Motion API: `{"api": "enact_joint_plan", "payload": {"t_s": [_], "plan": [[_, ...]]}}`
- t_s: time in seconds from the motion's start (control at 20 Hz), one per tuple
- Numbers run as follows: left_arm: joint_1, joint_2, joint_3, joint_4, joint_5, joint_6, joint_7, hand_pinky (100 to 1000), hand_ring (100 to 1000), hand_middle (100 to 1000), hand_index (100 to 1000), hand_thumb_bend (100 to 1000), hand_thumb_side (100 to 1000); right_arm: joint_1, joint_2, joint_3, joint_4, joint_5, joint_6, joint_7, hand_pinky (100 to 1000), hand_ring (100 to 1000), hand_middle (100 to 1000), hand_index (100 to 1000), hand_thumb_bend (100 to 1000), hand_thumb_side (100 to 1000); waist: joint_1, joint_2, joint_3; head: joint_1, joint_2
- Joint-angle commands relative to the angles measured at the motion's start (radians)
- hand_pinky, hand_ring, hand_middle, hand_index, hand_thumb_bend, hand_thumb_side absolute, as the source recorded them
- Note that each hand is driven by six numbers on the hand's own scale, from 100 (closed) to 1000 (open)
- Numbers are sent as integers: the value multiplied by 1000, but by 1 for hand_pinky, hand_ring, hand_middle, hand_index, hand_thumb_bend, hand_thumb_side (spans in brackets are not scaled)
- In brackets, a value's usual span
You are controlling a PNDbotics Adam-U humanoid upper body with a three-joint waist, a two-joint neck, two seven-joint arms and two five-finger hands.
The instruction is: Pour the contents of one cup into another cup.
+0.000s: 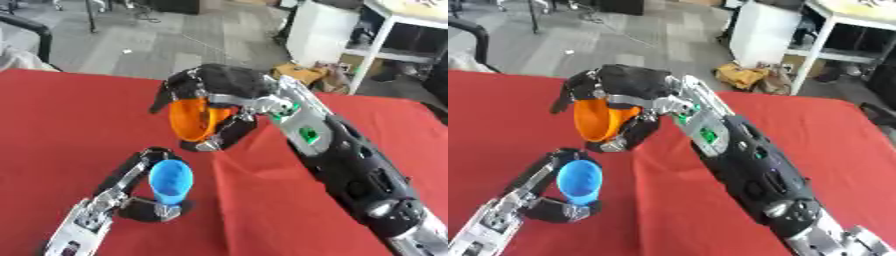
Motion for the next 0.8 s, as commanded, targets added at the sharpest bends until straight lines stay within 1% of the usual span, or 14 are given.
{"api": "enact_joint_plan", "payload": {"t_s": [0.05,0.1,0.45,0.8], "plan": [[-19,-7,11,-16,13,-8,7,374,489,500,672,519,100,-20,-1,-1,22,64,-24,-23,491,473,698,831,366,100,6,-21,-3,-2,-11],[-18,-7,15,-18,14,-8,10,374,489,500,672,517,100,-19,2,0,33,83,-27,-34,490,473,699,831,302,100,6,-21,-3,-2,-12],[-10,-14,39,-28,26,2,33,374,490,500,671,513,100,-19,14,-1,83,210,-49,-125,489,476,700,831,304,100,6,-20,-4,-3,-11],[-9,-16,44,-27,25,7,30,375,491,502,672,512,100,-22,18,4,85,336,-72,-215,481,481,704,831,305,100,6,-20,-6,-2,-9]]}}
